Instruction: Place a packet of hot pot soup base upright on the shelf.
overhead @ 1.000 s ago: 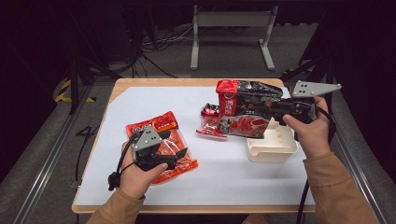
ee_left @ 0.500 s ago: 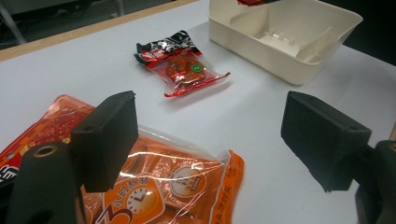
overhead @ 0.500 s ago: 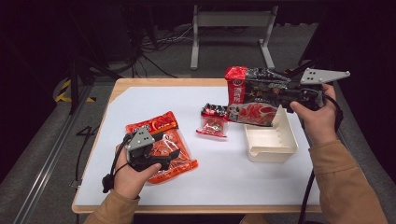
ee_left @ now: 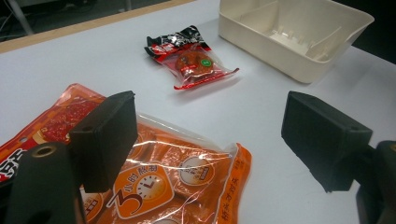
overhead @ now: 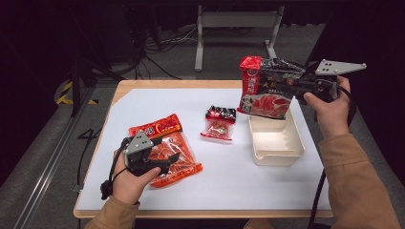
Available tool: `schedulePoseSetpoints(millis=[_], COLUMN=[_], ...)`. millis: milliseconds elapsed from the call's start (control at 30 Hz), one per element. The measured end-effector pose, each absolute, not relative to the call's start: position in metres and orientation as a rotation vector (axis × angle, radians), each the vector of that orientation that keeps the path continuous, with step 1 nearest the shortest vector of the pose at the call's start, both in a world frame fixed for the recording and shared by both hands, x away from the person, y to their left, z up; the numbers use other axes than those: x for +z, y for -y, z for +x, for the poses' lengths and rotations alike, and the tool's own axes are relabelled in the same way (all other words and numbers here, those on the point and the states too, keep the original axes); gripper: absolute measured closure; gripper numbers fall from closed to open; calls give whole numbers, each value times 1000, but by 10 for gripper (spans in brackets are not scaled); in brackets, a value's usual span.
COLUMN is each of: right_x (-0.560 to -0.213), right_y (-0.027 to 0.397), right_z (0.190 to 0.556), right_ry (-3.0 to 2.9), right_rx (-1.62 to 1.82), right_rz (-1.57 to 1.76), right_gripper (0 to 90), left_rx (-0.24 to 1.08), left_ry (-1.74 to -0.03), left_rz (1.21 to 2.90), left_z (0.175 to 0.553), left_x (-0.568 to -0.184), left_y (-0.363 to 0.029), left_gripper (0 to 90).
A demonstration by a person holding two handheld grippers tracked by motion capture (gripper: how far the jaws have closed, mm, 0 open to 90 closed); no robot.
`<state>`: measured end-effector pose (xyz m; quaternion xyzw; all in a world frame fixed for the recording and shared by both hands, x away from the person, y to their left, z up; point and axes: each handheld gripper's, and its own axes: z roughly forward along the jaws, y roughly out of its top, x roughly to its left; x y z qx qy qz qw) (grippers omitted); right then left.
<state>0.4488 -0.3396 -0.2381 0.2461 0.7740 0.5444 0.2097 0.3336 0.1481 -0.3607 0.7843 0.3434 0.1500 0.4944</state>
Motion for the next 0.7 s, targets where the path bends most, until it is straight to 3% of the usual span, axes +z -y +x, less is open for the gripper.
schedulePoseSetpoints(millis=[700], right_x=[-241], right_y=[367], right_z=[482], right_ry=[-2116], right_rx=[1432], right_rz=[749], right_gripper=[828], left_rx=[349], left_ry=[-843], left_rz=[1891], left_z=[336], left_x=[-362], left_y=[-152], left_gripper=[196])
